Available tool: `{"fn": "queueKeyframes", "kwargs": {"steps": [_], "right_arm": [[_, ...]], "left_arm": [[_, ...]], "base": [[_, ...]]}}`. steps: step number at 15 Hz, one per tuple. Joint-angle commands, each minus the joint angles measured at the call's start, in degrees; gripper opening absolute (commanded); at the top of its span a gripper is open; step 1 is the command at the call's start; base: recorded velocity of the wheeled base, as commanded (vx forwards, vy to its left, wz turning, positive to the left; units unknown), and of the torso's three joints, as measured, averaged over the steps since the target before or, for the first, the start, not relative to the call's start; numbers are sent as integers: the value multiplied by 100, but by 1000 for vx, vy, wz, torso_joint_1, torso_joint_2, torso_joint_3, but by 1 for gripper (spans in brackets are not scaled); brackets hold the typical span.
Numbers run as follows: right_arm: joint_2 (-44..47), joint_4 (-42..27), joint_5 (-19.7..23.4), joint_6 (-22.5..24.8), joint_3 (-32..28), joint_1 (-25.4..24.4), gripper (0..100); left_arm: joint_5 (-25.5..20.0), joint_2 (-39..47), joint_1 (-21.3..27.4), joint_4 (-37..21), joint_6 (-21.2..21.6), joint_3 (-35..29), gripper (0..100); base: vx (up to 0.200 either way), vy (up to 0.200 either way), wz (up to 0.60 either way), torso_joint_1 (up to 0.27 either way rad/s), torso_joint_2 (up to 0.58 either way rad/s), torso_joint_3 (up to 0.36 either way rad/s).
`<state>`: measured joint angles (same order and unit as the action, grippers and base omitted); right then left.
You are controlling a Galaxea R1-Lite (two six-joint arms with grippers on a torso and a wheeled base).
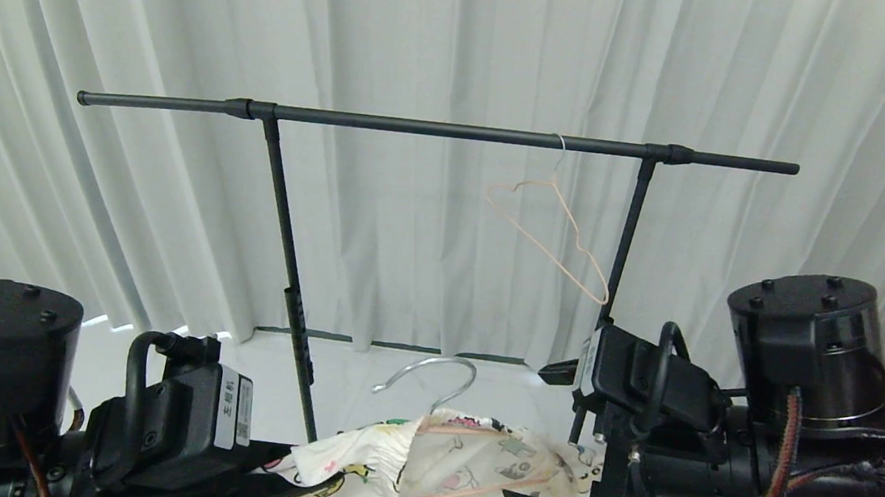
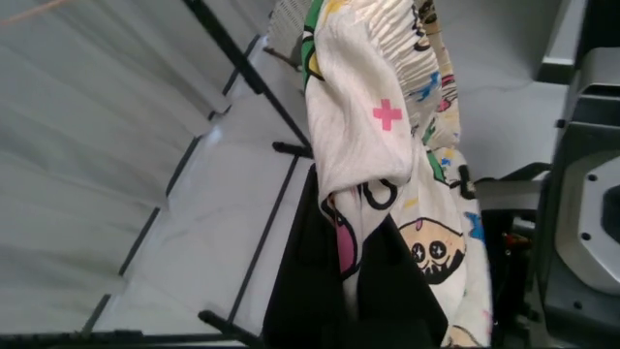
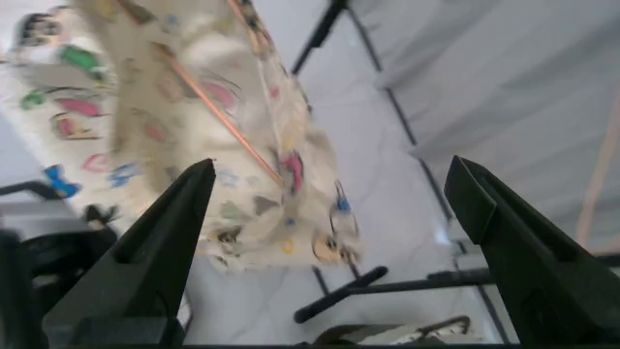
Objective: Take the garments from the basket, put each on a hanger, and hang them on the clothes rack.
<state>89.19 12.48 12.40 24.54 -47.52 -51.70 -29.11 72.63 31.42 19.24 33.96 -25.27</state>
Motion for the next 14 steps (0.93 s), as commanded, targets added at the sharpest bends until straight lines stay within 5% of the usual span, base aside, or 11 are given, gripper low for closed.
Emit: {"fn": "queueKeyframes", "kwargs": {"steps": [1,9,10,14], "right_arm": [[345,-18,35,-2,-179,-130,100],[565,-9,35,-19,-240,-200,100],[565,-9,35,-11,-240,-191,0],[574,88,-36,7,-249,-183,0]], "left_arm": [[-7,-74,313,1,5,-66,0],[2,-74,506,1,-39,-154,0],[2,-74,497,1,-39,-154,0],[2,-91,497,1,-39,-154,0]], "base": [[0,0,0,0,0,0],[0,0,0,0,0,0],[0,0,0,0,0,0],[0,0,0,0,0,0]]}}
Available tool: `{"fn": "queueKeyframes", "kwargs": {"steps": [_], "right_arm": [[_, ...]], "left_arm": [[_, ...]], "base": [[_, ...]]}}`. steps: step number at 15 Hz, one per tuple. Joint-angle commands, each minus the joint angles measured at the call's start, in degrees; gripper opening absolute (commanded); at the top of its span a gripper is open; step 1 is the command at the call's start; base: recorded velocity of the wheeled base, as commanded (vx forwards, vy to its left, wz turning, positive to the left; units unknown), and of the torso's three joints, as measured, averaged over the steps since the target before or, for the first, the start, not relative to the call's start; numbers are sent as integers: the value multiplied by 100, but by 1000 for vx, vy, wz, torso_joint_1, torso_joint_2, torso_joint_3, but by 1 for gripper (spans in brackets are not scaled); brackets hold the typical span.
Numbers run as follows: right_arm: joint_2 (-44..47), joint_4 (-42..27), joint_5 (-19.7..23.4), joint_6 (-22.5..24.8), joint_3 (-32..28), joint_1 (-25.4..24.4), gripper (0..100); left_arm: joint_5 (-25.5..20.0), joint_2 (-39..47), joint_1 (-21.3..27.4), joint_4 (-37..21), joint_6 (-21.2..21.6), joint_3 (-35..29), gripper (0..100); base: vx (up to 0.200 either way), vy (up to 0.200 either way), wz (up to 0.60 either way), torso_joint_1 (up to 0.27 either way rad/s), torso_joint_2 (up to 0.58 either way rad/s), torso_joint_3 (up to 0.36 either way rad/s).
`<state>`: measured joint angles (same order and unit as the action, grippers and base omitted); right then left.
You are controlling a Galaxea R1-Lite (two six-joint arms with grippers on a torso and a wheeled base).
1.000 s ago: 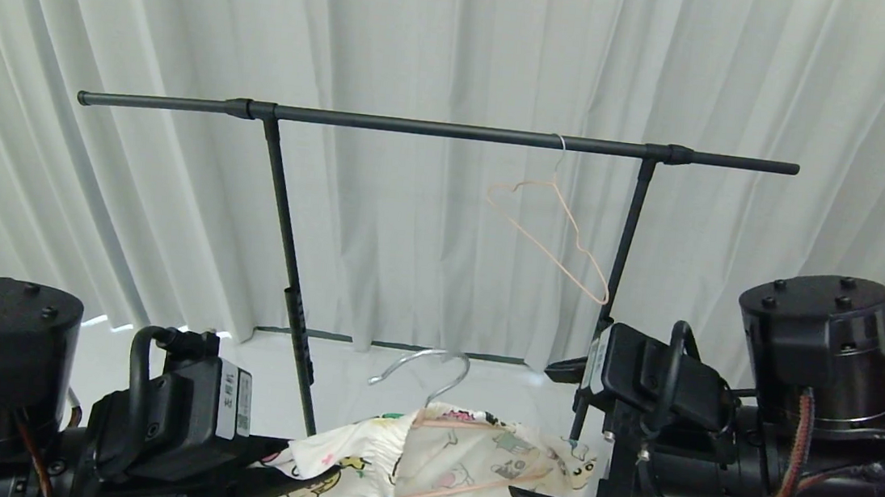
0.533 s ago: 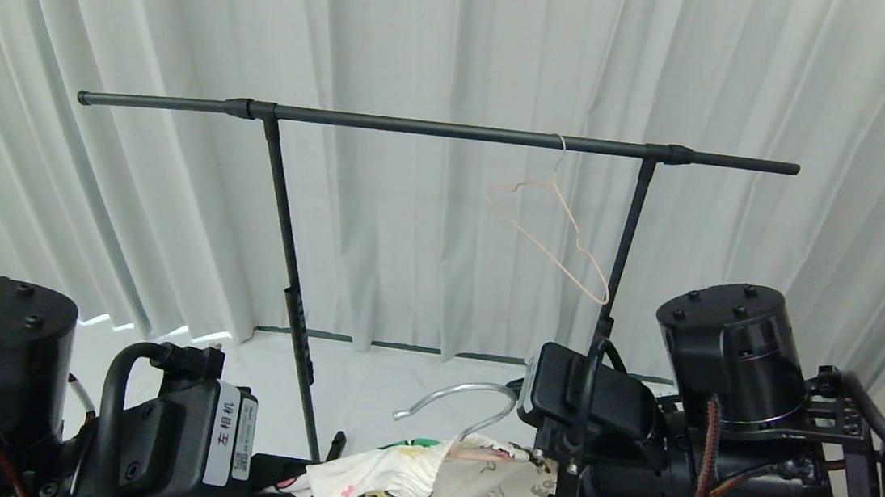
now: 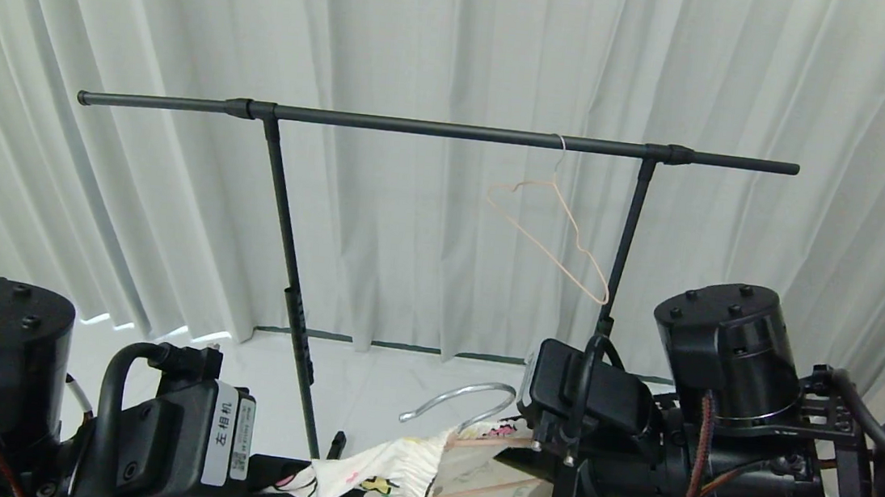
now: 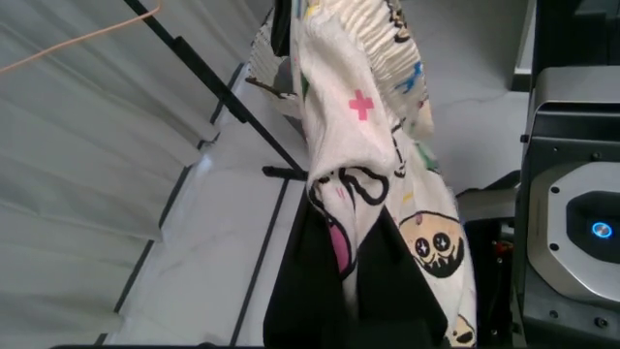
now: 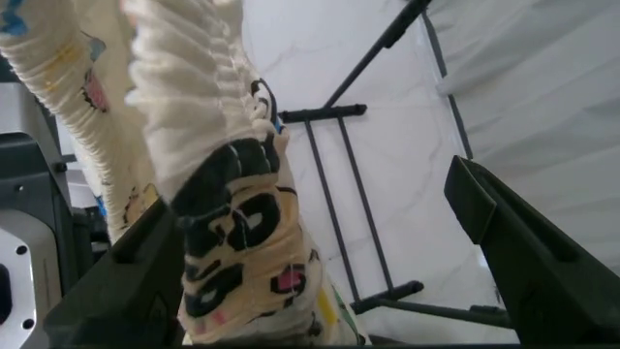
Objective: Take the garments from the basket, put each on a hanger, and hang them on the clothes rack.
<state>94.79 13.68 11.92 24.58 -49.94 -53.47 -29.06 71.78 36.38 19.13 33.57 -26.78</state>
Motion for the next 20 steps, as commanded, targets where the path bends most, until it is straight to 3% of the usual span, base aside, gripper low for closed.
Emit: {"fn": "queueKeyframes", "kwargs": {"steps": [1,5,7,8,11,14,17,20], "right_arm": [[13,118,-32,-5,2,-6,0],[-5,724,-190,47,134,-6,0],[-66,979,-173,364,222,-6,0],[-128,1058,-146,592,240,-6,0],[-418,1190,-155,1190,240,3,0],[-682,1190,-155,1621,240,276,0],[-936,1199,-138,1779,275,689,0],[-998,1410,-146,1752,275,952,0]], "left_arm": [[-3,-6,1,12,0,-2,0],[-3,3,10,12,35,-20,0],[6,12,10,12,44,-2,0],[32,20,1,12,44,15,100],[340,38,-166,12,-9,33,100],[349,-15,-518,21,-9,209,100],[331,-59,-1748,21,-9,314,100],[331,-59,-2284,21,-9,586,100]], "base": [[0,0,0,0,0,0],[0,0,0,0,0,0],[0,0,0,0,0,0],[0,0,0,0,0,0],[0,0,0,0,0,0],[0,0,0,0,0,0],[0,0,0,0,0,0],[0,0,0,0,0,0]]}}
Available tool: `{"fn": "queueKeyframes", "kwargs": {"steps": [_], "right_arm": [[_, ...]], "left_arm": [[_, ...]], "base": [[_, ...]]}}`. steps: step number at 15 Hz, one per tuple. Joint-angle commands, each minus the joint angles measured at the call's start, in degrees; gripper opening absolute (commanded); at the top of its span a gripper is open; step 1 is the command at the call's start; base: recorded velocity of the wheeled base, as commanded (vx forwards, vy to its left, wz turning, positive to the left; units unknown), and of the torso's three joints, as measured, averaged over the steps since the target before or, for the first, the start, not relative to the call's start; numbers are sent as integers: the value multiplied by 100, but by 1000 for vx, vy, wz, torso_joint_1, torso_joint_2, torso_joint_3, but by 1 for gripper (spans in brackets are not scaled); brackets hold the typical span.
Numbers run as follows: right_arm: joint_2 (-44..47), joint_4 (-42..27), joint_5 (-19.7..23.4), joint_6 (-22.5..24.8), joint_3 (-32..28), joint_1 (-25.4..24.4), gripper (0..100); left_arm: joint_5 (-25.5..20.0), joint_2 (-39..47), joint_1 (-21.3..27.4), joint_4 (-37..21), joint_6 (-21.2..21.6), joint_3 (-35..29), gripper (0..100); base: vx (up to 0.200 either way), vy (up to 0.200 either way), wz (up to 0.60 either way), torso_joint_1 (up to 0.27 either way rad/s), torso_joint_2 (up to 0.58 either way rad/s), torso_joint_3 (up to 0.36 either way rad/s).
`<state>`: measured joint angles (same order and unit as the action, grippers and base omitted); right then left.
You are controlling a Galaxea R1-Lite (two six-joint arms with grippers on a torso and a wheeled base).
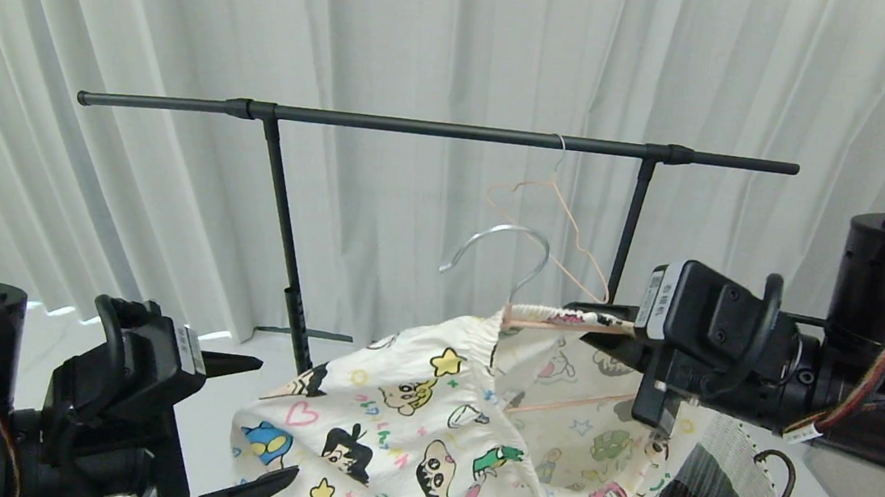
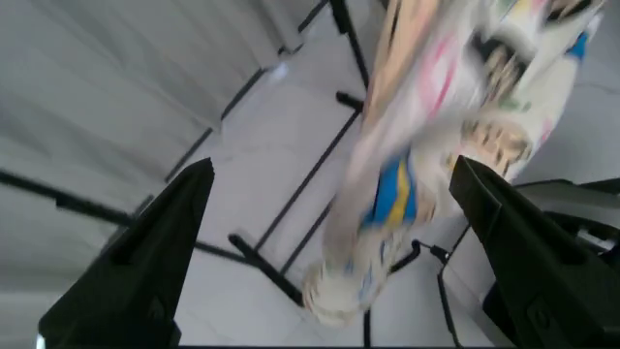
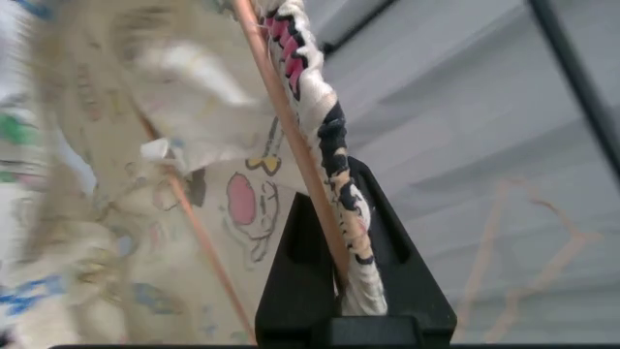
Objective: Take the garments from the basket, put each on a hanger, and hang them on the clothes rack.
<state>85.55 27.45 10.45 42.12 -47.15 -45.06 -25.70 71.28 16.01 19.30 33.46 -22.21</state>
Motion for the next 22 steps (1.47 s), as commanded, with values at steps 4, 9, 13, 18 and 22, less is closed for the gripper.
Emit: {"fn": "queueKeyframes", "kwargs": {"steps": [4,9,13,18,22], "right_arm": [[-74,243,1,-11,22,102,0],[-91,304,1,-11,40,67,0],[-91,322,1,-11,48,58,0],[-91,331,1,-19,83,120,0],[-83,340,1,-19,101,217,0]], "left_arm": [[3,422,-555,-5,-173,314,100],[-14,563,-564,4,-376,112,100],[3,607,-783,4,-376,138,0],[3,844,-1838,4,-376,200,0],[3,782,-1882,4,-340,235,0]], "base": [[0,0,0,0,0,0],[0,0,0,0,0,0],[0,0,0,0,0,0],[0,0,0,0,0,0],[0,0,0,0,0,0]]}}
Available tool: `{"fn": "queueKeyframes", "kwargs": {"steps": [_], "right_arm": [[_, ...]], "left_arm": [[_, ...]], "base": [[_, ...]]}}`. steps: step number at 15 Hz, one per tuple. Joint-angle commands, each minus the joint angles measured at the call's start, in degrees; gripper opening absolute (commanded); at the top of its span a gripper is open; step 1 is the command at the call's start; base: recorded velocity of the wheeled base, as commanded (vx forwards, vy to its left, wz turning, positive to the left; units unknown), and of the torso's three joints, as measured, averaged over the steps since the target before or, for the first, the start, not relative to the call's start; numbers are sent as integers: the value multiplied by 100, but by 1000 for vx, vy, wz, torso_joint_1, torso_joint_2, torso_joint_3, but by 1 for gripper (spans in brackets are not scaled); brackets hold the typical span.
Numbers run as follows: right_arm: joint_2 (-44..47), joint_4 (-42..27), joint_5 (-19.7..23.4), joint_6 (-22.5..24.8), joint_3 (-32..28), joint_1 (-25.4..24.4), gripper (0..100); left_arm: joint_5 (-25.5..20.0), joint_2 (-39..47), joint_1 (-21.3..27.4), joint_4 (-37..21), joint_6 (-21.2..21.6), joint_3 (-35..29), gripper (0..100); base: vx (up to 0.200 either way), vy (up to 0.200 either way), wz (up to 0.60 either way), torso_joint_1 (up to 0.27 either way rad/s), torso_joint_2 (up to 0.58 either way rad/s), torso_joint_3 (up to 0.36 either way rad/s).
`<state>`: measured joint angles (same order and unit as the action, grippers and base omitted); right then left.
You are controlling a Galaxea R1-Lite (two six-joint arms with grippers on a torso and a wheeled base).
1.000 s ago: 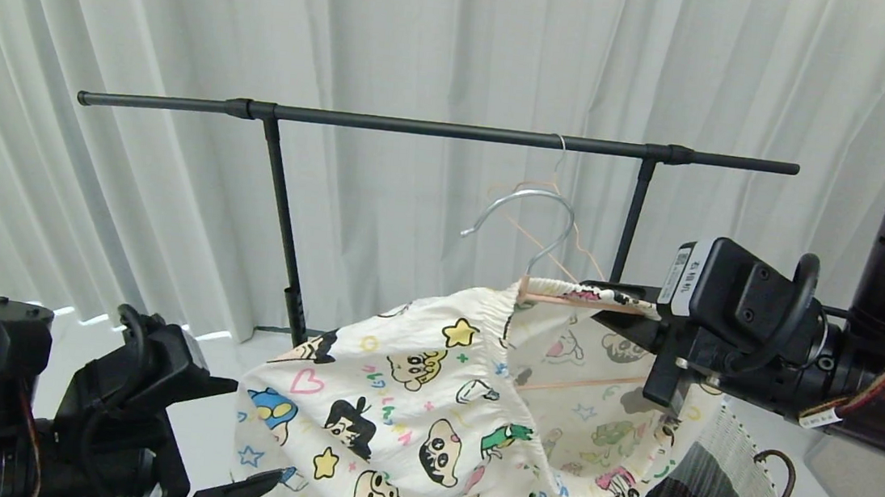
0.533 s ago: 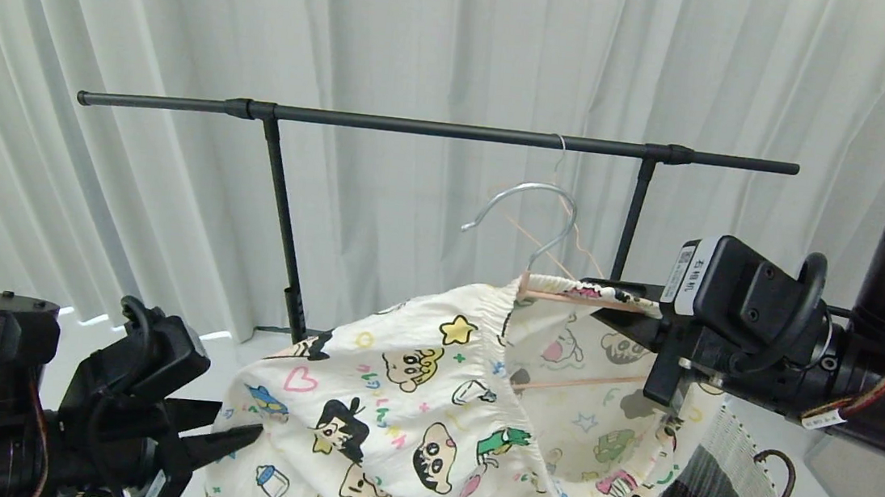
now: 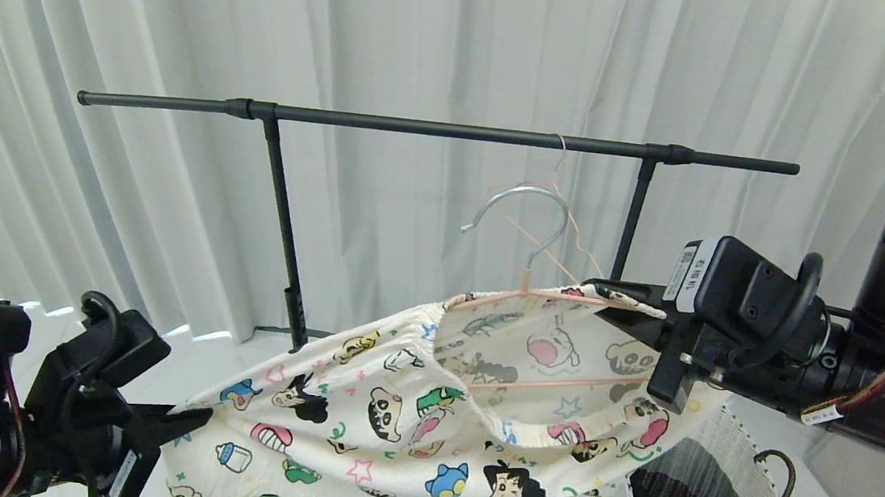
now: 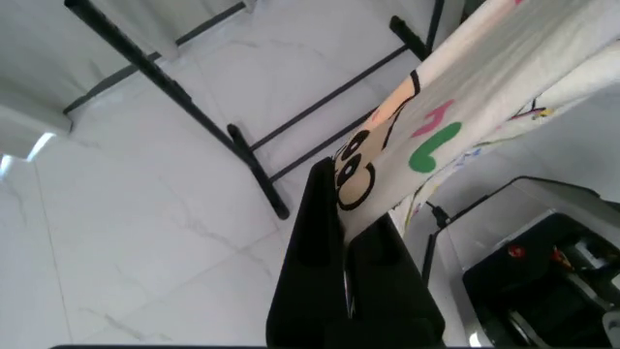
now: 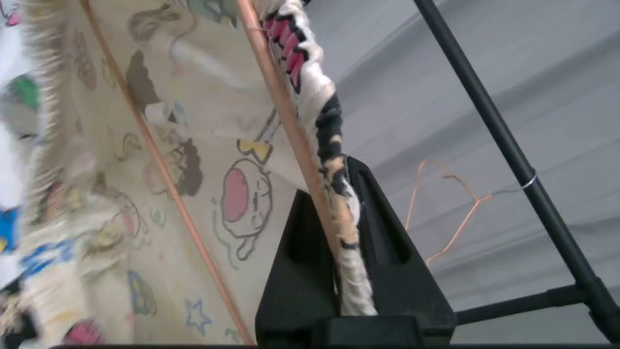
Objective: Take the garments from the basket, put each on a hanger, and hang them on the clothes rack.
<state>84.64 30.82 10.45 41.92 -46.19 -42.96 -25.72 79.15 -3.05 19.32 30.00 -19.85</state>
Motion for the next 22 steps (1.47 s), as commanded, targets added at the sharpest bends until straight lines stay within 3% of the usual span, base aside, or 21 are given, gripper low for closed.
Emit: {"fn": "queueKeyframes", "kwargs": {"steps": [1,2,5,10,15,19,22], "right_arm": [[18,3,1,0,5,7,0],[9,3,1,0,5,7,0],[-9,3,-34,-9,14,7,0],[-193,-6,-737,-844,93,-19,0],[-255,-6,-1361,-1353,532,-19,0],[-211,-14,-1765,-1758,576,-19,0],[-88,-23,-1871,-1995,567,-19,0]], "left_arm": [[6,-14,111,1,6,7,0],[-3,-58,199,1,-12,7,100],[-3,-137,243,-7,-56,-10,100],[155,-910,217,1,-1567,-441,100],[1236,-1130,208,1,-1664,-468,100],[1623,-1236,217,1,-1664,-476,100],[1649,-1253,217,1,-1664,-494,100]], "base": [[0,0,0,0,0,0],[0,0,0,0,0,0],[0,0,0,0,0,0],[0,0,0,0,0,0],[0,0,0,0,0,0],[0,0,0,0,0,0],[0,0,0,0,0,0]]}}
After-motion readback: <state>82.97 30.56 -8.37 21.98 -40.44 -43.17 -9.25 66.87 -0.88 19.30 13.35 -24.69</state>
